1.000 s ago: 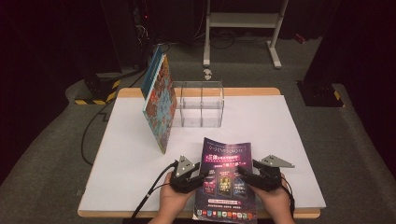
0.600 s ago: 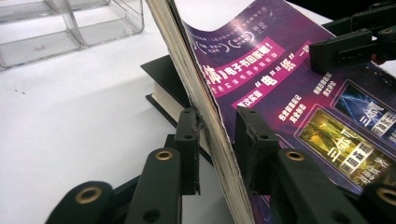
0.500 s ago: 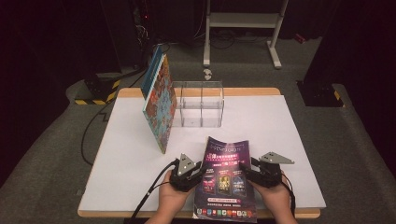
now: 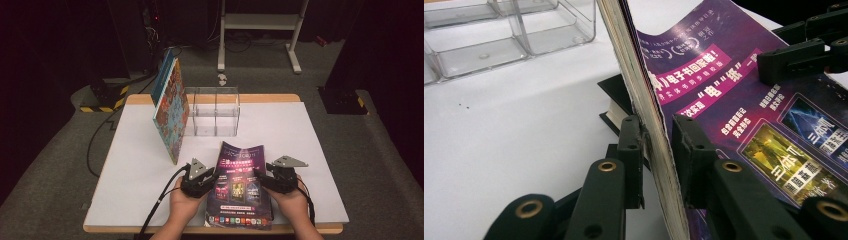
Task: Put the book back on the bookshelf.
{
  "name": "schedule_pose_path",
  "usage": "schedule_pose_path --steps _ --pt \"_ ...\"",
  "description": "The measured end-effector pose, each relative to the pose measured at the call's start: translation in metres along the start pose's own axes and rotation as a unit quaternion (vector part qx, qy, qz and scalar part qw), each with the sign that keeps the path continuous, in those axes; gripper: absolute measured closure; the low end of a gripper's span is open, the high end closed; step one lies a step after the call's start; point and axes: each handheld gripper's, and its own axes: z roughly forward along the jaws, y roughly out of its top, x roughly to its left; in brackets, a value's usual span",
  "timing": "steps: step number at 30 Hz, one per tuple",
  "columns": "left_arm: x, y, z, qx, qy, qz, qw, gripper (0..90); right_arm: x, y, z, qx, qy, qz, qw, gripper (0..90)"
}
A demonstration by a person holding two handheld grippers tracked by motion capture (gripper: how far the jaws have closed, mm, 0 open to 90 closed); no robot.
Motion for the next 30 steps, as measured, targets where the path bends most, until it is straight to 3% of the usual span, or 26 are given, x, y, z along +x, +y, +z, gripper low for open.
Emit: schedule_pose_path --steps 15,19,21,24,27,30 --pt "0.01 0.003 0.005 -0.007 0.015 -0.008 0.9998 72.0 -0.005 0.008 0.013 -0.004 0.003 0.007 1.0 47.1" --pt "0.012 -0.001 0.004 -0.007 0.027 -0.024 0.9993 60.2 -0.009 0.005 0.014 -0.007 0.007 0.021 0.9997 42.4" --pt "0.014 -0.005 0.0 -0.01 0.02 -0.027 0.9994 54.7 -0.009 0.003 0.012 -0.005 0.007 0.028 0.9996 38.5" --pt "0.015 -0.011 -0.006 -0.015 0.024 -0.036 0.999 44.5 -0.006 -0.004 0.008 -0.007 0.012 0.022 0.9997 35.0" --pt "0.016 -0.017 -0.007 -0.003 0.007 -0.061 0.9981 34.2 -0.003 -0.012 0.002 -0.012 0.02 0.027 0.9994 30.8" --pt "0.013 -0.024 -0.005 0.008 -0.005 -0.06 0.9982 27.6 -0.002 -0.018 -0.003 -0.009 0.03 0.031 0.999 26.1"
